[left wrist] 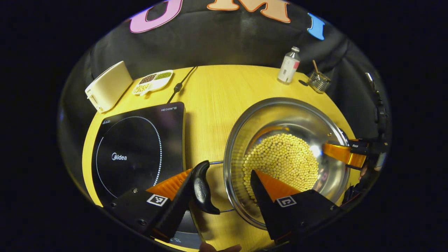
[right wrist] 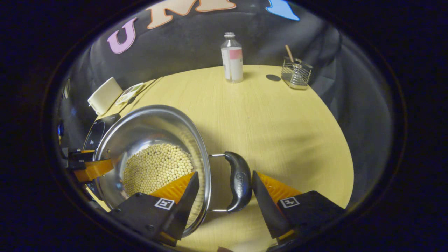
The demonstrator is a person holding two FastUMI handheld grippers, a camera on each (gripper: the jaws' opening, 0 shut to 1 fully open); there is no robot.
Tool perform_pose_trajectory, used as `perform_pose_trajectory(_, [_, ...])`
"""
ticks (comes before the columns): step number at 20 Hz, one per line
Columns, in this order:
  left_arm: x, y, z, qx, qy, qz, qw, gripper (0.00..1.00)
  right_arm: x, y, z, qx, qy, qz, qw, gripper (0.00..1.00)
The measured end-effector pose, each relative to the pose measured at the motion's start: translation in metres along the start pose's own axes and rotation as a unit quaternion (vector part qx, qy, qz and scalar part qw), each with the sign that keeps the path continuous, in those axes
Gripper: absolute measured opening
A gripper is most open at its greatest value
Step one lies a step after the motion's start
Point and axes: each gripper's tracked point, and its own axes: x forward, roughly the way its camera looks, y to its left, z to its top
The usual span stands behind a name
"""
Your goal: First push the handle of the pot to place it horizontally, then grasp the pot with both hands and set it on the induction cooktop.
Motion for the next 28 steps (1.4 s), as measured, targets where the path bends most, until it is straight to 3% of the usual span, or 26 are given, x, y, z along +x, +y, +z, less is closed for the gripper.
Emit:
perform_pose_trajectory(1, [0.003,0.001,-0.004,-0.004,0.008,0.001,1.0,0.95,0.0,-0.001,-0.003,0.002,0.003,-0.001,1.0,0.86])
perform_pose_trajectory(3, [0.006,-0.001,-0.004,-0.004,0.009,-0.001,1.0,0.95,0.004,0.001,-0.008,0.01,0.011,0.004,1.0,0.72])
perform_pose_trajectory(6, [0.011,0.009,-0.006,0.006,0.019,0.02,1.0,0.92,0.006,-0.002,-0.01,0.051,0.023,0.014,0.998,0.67])
perform_pose_trajectory(8, [0.014,0.007,-0.002,-0.013,0.007,0.006,1.0,0.74,0.002,-0.001,-0.011,0.073,0.025,0.022,0.997,0.6])
perform_pose_trajectory(10, [0.013,0.004,-0.001,-0.026,0.005,-0.017,0.999,0.69,0.005,-0.001,-0.011,0.09,0.029,0.024,0.995,0.59])
perform_pose_trajectory(11, [0.012,0.004,-0.002,-0.031,0.013,-0.023,0.999,0.67,0.001,-0.001,-0.01,0.097,0.029,0.028,0.994,0.52])
perform_pose_trajectory(13, [0.007,0.003,-0.008,-0.068,0.029,-0.033,0.997,0.61,-0.002,-0.001,-0.004,0.109,0.026,0.029,0.993,0.47])
perform_pose_trajectory(20, [-0.033,0.017,0.006,-0.081,-0.007,-0.039,0.996,0.6,-0.036,0.018,0.007,0.104,0.006,0.046,0.993,0.51])
perform_pose_trajectory(27, [-0.078,0.077,0.012,-0.1,-0.038,-0.023,0.994,0.59,-0.055,0.088,0.019,0.088,-0.006,0.077,0.993,0.51])
perform_pose_trajectory(28, [-0.081,0.089,0.013,-0.104,-0.043,-0.024,0.993,0.61,-0.057,0.101,0.021,0.086,-0.007,0.079,0.993,0.46])
